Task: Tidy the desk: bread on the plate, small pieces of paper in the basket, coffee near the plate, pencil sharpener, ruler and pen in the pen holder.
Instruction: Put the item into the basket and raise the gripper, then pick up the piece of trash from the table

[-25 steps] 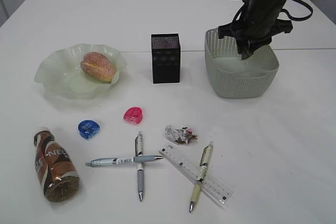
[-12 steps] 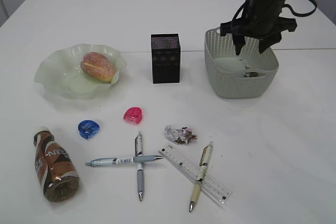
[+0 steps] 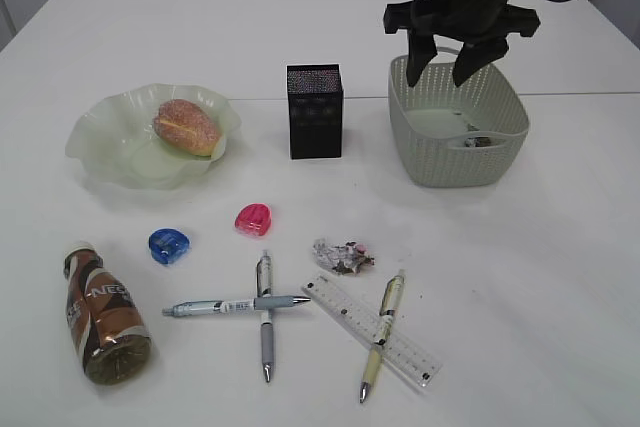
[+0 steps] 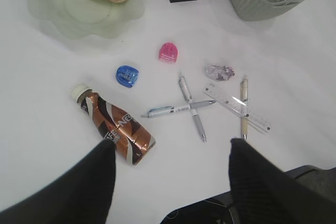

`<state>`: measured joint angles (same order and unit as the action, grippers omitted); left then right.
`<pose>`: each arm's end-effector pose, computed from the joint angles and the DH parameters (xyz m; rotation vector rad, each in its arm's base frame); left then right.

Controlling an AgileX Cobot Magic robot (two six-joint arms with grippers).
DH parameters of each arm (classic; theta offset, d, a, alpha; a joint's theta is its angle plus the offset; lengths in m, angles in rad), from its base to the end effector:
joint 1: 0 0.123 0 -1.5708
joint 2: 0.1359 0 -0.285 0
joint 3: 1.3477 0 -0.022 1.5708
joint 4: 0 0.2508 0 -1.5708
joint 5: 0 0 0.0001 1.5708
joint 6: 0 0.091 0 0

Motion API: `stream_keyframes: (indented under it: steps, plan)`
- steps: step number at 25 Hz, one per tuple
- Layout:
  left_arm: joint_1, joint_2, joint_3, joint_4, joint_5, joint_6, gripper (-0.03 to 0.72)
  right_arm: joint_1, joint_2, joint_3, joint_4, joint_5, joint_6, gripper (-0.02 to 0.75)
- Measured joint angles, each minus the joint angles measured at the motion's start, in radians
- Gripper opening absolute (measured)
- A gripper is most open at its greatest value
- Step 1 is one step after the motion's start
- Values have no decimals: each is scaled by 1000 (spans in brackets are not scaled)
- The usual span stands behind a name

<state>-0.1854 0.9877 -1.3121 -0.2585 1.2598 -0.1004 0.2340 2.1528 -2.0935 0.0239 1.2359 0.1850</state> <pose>0.1500 -0.0507 0.4348 0.1201 2.4249 -0.4641 0.4565 0.1109 0.2816 -0.0631 2.7876 0.1391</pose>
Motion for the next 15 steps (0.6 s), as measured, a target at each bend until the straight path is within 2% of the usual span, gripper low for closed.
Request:
stream_keyframes:
  steps: [6, 15]
  plan:
    - [0, 0, 0, 0, 0, 0, 496, 17, -5, 8, 44, 2, -15, 437]
    - [0, 0, 0, 0, 0, 0, 495, 120, -122, 272, 64, 2, -29, 437]
